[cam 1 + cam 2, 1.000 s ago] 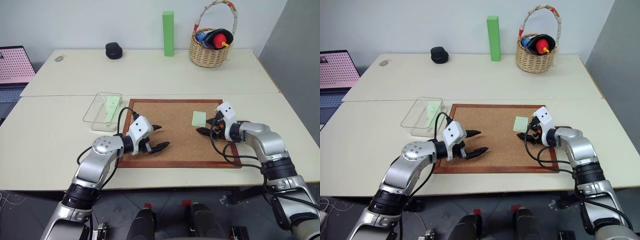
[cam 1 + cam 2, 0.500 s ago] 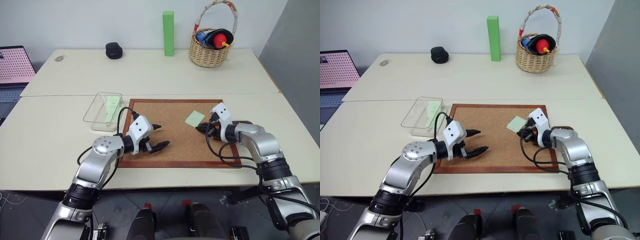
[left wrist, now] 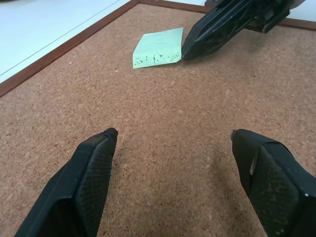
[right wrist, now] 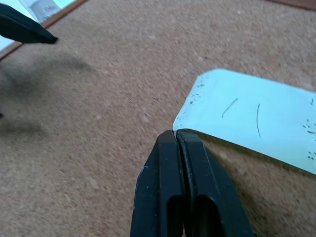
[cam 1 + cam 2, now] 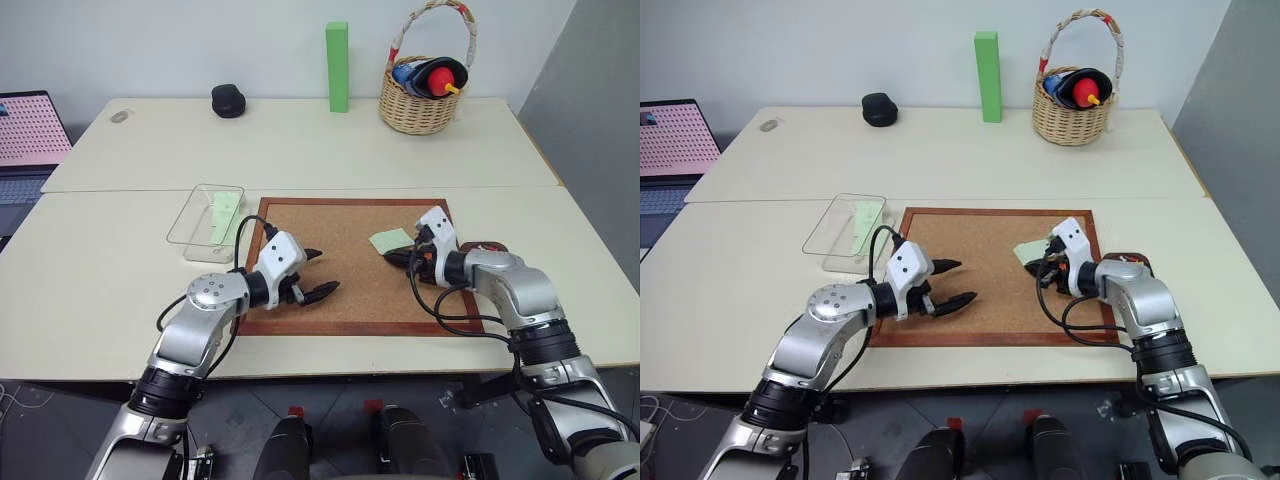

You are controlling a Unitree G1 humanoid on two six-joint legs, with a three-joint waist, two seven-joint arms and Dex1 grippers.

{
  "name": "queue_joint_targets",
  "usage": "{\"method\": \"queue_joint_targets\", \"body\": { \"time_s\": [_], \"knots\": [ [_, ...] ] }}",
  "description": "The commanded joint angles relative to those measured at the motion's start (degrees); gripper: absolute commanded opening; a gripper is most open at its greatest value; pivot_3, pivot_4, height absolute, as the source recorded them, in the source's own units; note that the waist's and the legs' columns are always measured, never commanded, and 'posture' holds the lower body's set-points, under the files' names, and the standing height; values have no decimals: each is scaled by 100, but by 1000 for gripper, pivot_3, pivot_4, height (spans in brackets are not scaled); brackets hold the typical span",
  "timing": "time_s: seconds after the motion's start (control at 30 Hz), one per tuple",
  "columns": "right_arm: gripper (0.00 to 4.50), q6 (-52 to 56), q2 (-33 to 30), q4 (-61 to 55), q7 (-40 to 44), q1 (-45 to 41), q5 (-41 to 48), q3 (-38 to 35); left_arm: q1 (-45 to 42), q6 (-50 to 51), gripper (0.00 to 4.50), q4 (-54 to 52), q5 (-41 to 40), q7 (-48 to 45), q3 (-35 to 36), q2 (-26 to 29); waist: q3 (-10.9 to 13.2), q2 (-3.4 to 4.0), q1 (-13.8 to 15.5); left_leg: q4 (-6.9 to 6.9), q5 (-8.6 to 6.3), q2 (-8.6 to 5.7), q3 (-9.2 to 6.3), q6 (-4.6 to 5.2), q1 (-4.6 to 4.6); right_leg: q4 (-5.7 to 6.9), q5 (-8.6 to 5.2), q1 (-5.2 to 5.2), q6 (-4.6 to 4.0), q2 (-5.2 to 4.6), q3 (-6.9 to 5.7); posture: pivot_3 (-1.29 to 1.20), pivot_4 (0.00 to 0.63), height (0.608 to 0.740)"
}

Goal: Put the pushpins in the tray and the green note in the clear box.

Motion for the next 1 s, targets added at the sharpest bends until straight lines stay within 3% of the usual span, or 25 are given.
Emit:
{"method": "queue_joint_targets", "body": {
  "time_s": [0.03, 0.33, 0.47, 0.67, 1.0],
  "knots": [
    [47, -328, -96, -539, 145, 55, 53, -54, -121, -16, 3912, -23, -237, 89, 282, -147, 0, 0, 3, 0, 0, -1, 0, 0, 0, 0, 0, 0, 0, -1, 0, 0, 150, 740],
    [47, -1025, -396, -964, 219, 293, -242, 44, -135, -90, 3912, 66, -178, 97, 281, -139, 0, 0, 6, 1, 0, -1, -1, 0, -1, -1, 0, 0, 0, -1, -1, 0, 150, 740],
    [615, -2130, -666, -703, 236, 357, -977, 455, -130, -111, 3912, 69, -157, 95, 240, -139, 0, 0, 12, 1, 0, -2, 1, 0, -1, -1, 0, 0, 0, -1, 0, 0, 150, 740],
    [1912, -3314, -778, 73, 114, 129, -1822, 874, -137, -135, 3912, 77, -127, 74, 203, -128, 0, 0, 6, 2, 0, 0, 3, -1, 2, 1, 0, 0, 0, 0, 1, 0, 150, 740],
    [1912, -4442, -690, 1210, -403, -347, -2781, 1131, -99, -145, 3912, 40, -117, 99, 216, -125, 0, 0, 17, 3, 1, -2, 5, -2, 2, 1, 1, 0, 0, -2, 3, 0, 150, 740]
  ]
}}
